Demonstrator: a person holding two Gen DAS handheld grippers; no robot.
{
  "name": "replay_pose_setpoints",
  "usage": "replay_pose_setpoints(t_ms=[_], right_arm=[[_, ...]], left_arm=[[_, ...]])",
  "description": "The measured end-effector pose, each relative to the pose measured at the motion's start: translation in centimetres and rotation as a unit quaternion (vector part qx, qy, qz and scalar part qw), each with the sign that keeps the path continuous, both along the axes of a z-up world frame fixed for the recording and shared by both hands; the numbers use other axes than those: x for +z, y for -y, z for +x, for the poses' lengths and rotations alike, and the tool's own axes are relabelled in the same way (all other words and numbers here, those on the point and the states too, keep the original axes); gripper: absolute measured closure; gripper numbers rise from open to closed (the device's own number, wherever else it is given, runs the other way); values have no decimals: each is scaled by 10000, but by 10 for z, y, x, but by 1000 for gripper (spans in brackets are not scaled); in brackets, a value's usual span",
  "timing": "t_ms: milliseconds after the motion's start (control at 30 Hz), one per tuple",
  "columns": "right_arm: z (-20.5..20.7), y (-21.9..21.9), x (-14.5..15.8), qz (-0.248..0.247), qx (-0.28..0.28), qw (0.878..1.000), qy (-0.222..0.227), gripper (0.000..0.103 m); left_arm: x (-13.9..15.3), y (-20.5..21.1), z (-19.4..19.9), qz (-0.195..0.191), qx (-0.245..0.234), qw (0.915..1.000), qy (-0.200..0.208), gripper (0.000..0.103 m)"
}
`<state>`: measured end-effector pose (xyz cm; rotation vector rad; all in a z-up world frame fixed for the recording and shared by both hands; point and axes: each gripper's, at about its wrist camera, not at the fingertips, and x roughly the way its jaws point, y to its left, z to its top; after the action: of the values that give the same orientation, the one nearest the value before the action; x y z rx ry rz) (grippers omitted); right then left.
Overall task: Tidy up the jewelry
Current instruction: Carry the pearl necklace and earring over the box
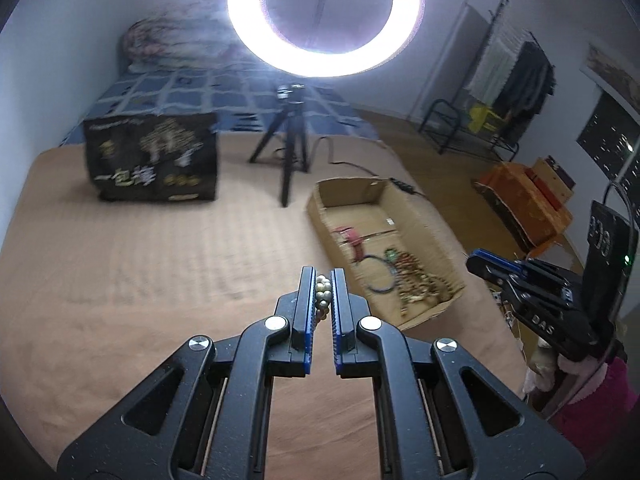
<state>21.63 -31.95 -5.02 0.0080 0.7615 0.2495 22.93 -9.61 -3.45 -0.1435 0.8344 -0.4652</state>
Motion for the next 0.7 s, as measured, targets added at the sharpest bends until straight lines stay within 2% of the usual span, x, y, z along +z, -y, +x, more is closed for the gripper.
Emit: replay_pose_setpoints(t_ms=[367, 700], right_arm=[[30, 41, 6, 7, -332, 9994, 128, 96], [59, 57, -6, 35, -394, 9992, 47, 96]], left_arm=[[11, 71, 18, -22, -395, 9990, 211, 98], [0, 116, 38, 104, -541, 9981, 263, 98]])
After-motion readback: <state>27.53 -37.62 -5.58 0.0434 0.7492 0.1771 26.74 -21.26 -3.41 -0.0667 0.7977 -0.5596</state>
